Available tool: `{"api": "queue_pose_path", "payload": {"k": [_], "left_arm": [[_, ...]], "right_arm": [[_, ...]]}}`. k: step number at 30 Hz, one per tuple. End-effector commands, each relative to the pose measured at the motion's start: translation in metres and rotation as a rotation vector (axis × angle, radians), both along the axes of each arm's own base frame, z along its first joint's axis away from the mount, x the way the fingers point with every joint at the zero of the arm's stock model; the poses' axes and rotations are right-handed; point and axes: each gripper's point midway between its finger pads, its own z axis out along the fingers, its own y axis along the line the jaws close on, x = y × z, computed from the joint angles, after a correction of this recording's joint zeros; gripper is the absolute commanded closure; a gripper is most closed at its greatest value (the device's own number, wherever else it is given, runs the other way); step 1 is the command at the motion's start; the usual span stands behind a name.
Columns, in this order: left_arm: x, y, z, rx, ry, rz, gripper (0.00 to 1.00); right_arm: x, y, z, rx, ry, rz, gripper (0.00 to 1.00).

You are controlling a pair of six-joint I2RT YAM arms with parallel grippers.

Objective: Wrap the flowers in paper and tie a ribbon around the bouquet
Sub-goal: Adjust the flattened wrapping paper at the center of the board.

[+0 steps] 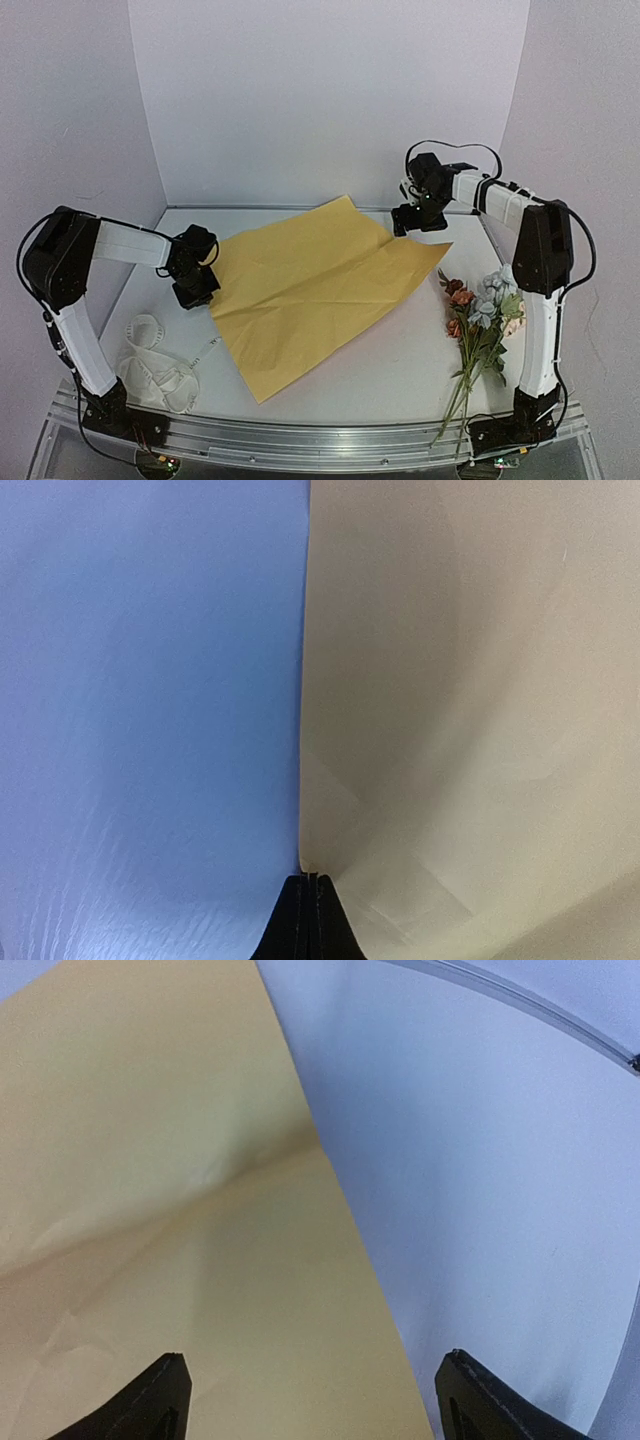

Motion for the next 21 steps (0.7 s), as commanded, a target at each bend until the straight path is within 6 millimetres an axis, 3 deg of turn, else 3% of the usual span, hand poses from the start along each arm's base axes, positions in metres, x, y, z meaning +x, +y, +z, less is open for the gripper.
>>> {"api": "queue_pose_path", "payload": {"k": [1,6,10,17,21], "left_arm": [[0.004,-0.007,0.021,-0.125,-0.110,0.145,1.00],[0.005,-0.016,0.028,-0.142,-0.124,0.094,1.00],[0.000,-0.027,0.037,-0.166,-0.130,0.068,1.00],[-0.028,-0.035,0.039,-0.198,-0.131,0.061,1.00],[-0.039,-0.036,0.035,-0.209,-0.126,0.052,1.00]], "right_arm": [[-0.015,0.004,0.037,0.009,-0.045,-0.075,0.07],[-0.047,0.020,0.039,0.035,-0.031,-0.098,0.13],[-0.079,0.067,0.023,0.089,0.017,-0.053,0.33],[-0.130,0.153,-0.009,0.152,0.099,0.011,0.52],[-0.149,0.191,-0.033,0.132,0.128,0.049,0.61]]}}
